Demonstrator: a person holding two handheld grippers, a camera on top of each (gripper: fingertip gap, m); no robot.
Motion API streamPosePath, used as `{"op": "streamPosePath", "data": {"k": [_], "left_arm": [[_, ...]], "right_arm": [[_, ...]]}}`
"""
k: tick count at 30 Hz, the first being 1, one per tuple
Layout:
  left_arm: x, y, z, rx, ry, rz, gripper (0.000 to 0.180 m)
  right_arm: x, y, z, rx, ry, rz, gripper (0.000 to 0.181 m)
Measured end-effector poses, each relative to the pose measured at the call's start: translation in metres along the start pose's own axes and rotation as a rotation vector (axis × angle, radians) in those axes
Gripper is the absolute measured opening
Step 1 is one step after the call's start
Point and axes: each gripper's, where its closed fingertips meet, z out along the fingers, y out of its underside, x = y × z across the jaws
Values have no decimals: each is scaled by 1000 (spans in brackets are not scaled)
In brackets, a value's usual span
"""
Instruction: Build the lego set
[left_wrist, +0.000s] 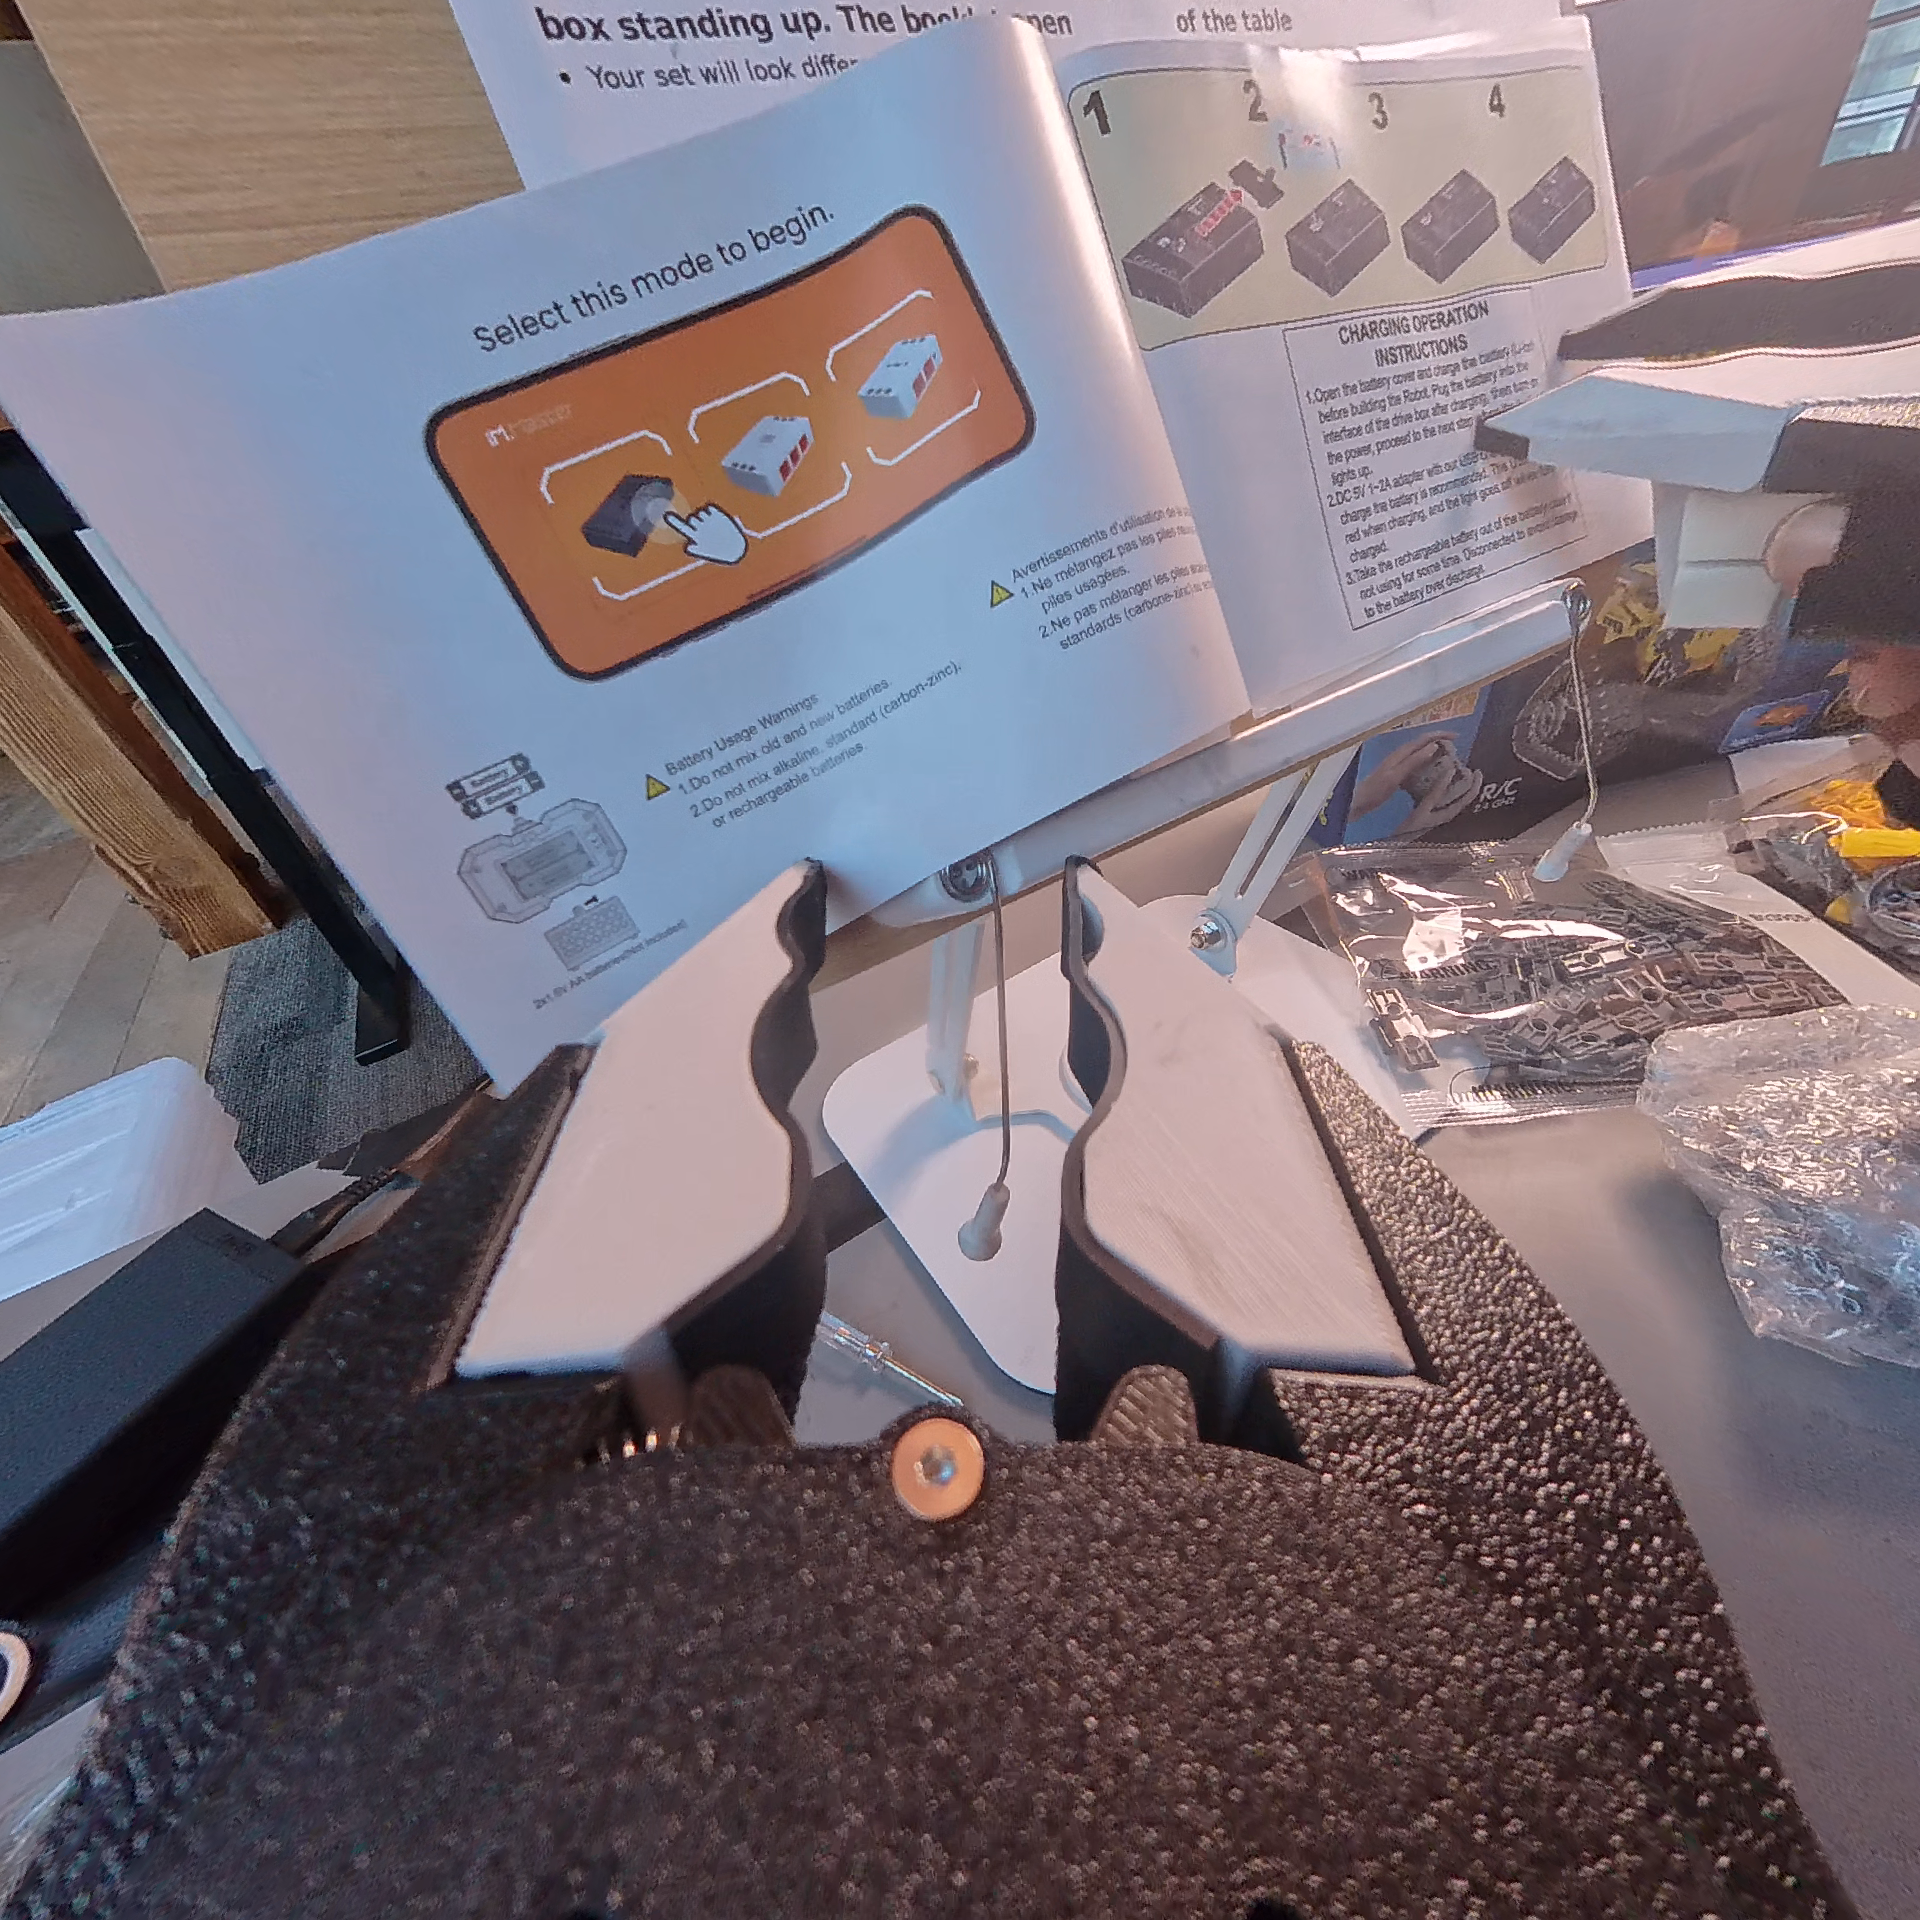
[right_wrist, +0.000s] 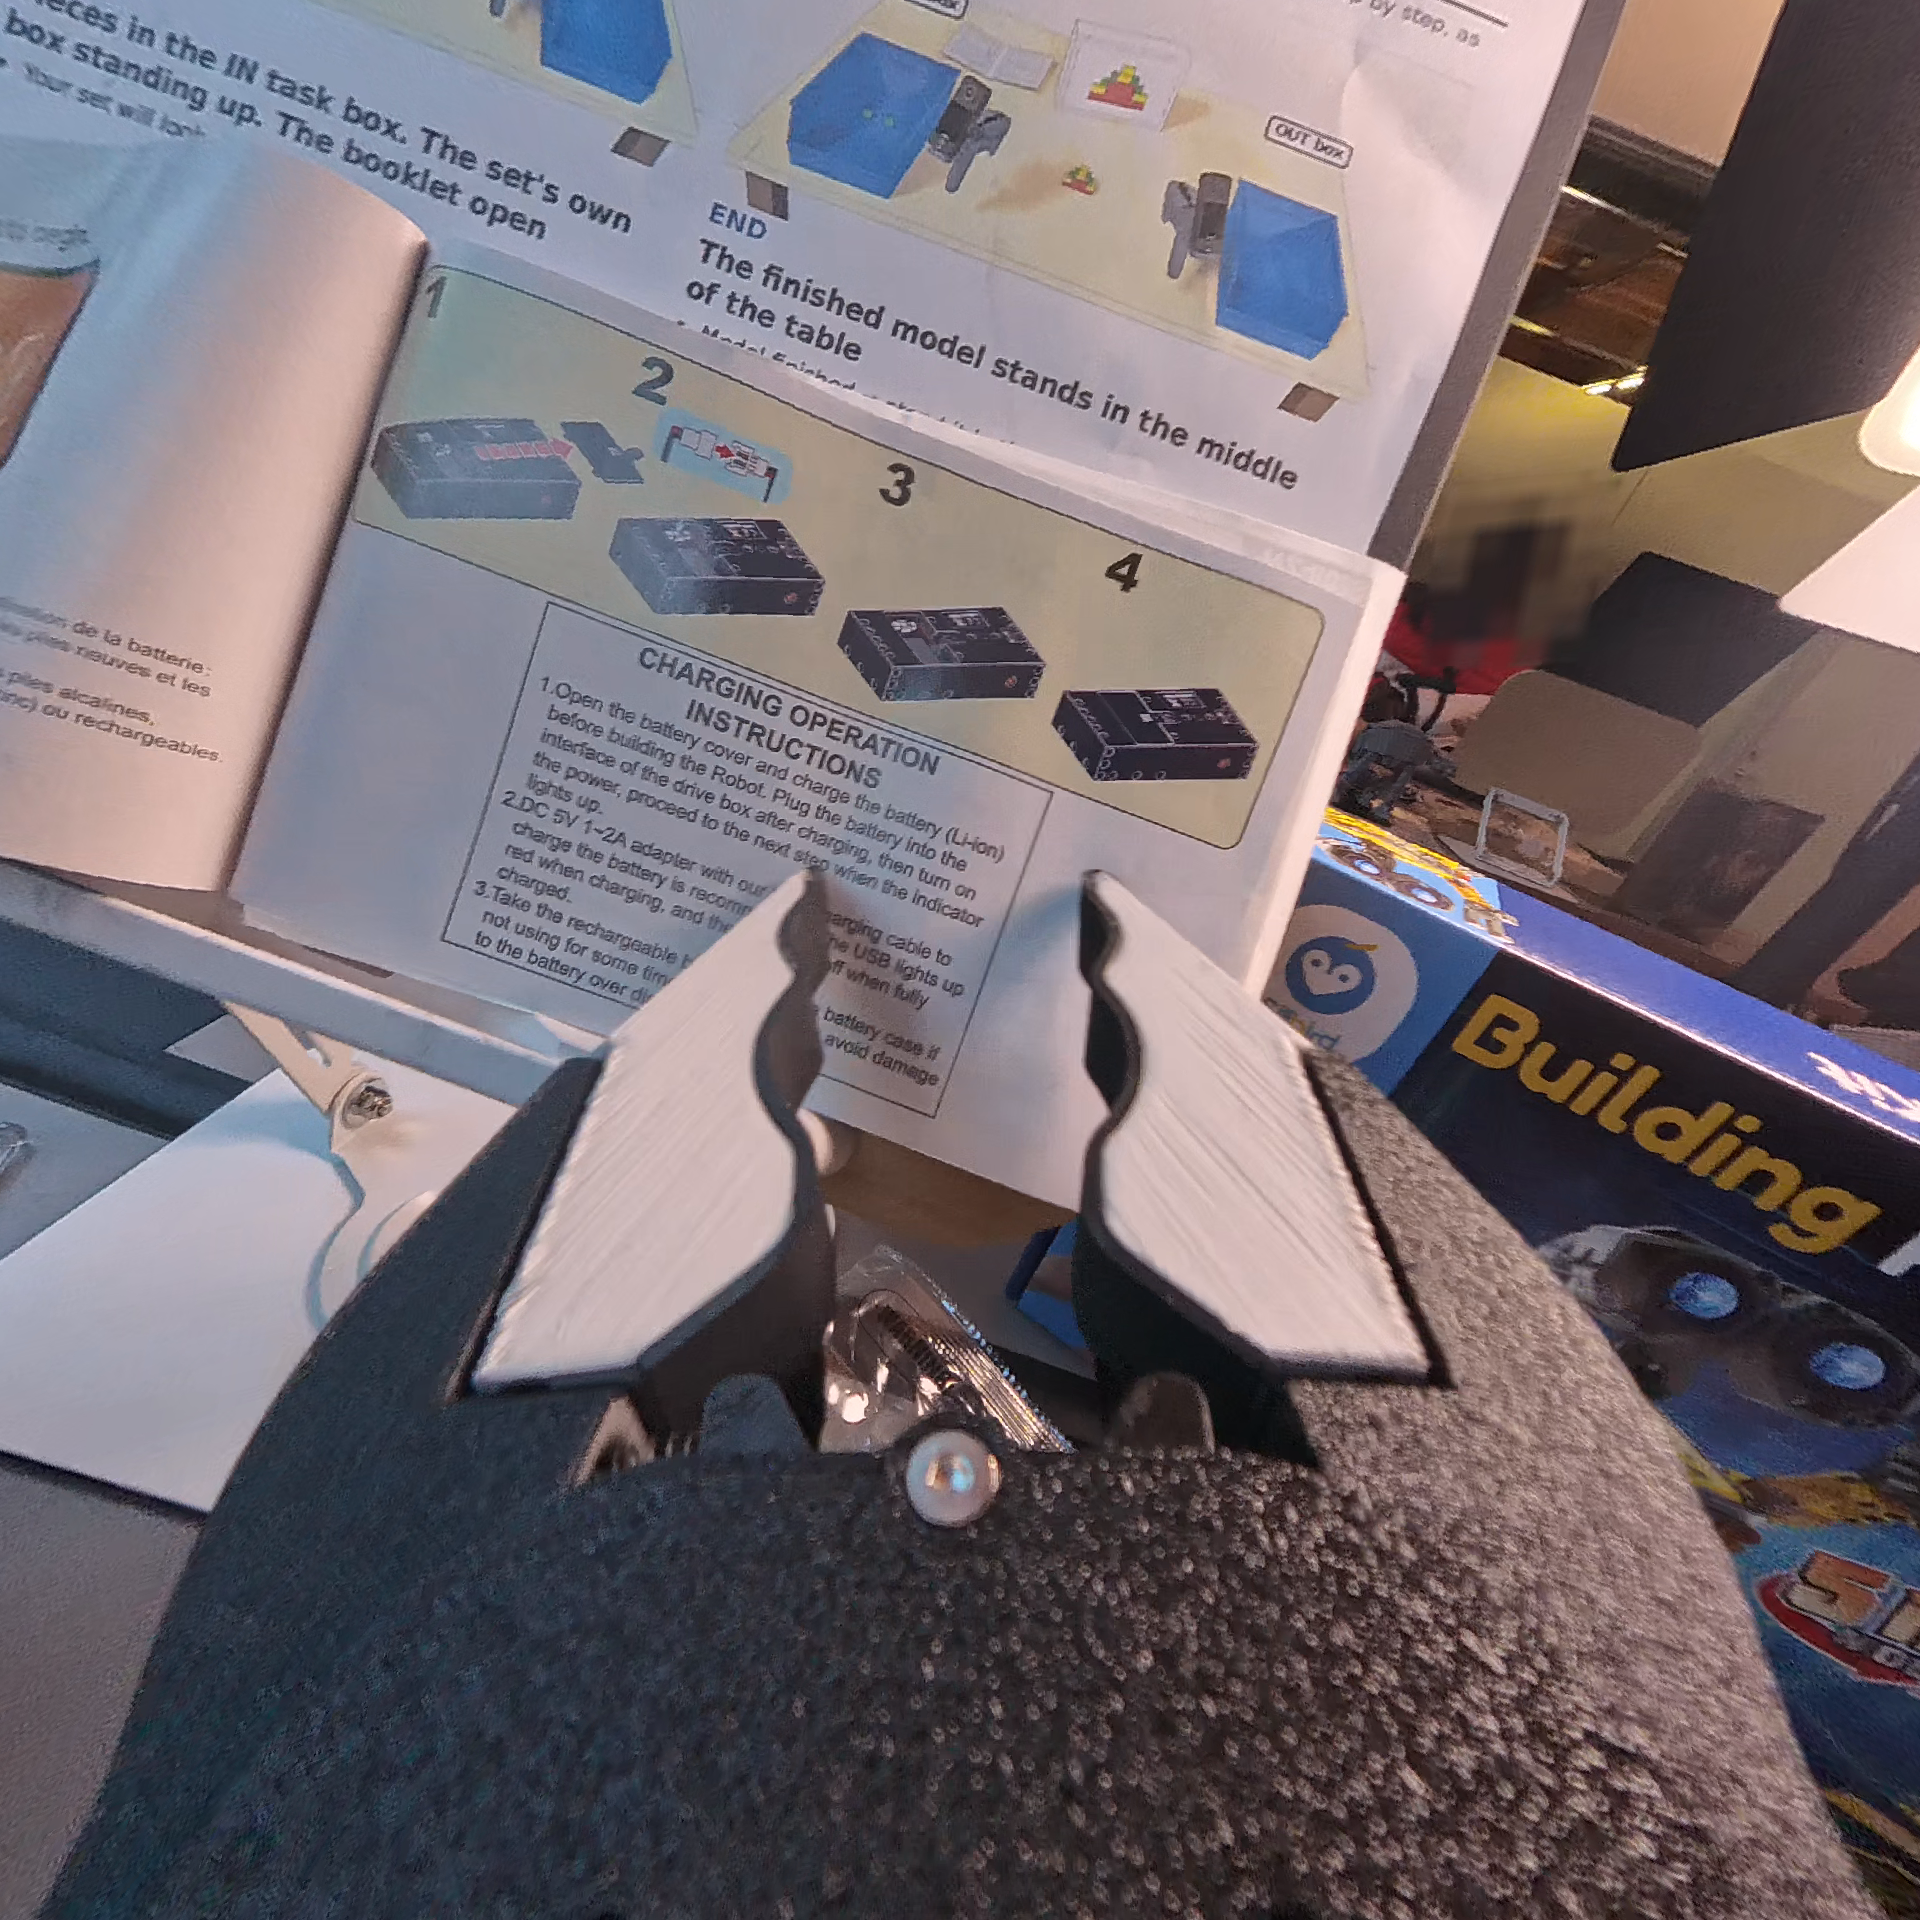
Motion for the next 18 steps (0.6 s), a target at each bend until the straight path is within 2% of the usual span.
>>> {"op": "streamPosePath", "data": {"k": [1,5,6,9,11,15,17,18], "left_arm": [[0,0,0,0,-1,1,45],[0,0,0,-1,0,6,45],[0,0,0,1,1,5,45],[0,1,0,4,-2,8,44],[0,1,0,7,-5,12,45],[0,2,1,6,-4,16,45],[0,2,0,9,-4,14,45],[0,2,1,9,-5,16,45]], "right_arm": [[-3,1,0,7,-9,5,39],[-3,0,-2,15,-14,15,27],[1,-4,-3,33,-9,19,34],[12,-18,-1,64,22,14,74],[7,-11,8,6,-12,7,81],[4,-11,10,0,-8,4,67],[3,-10,7,10,-10,7,41],[3,-9,6,15,-11,12,35]]}}
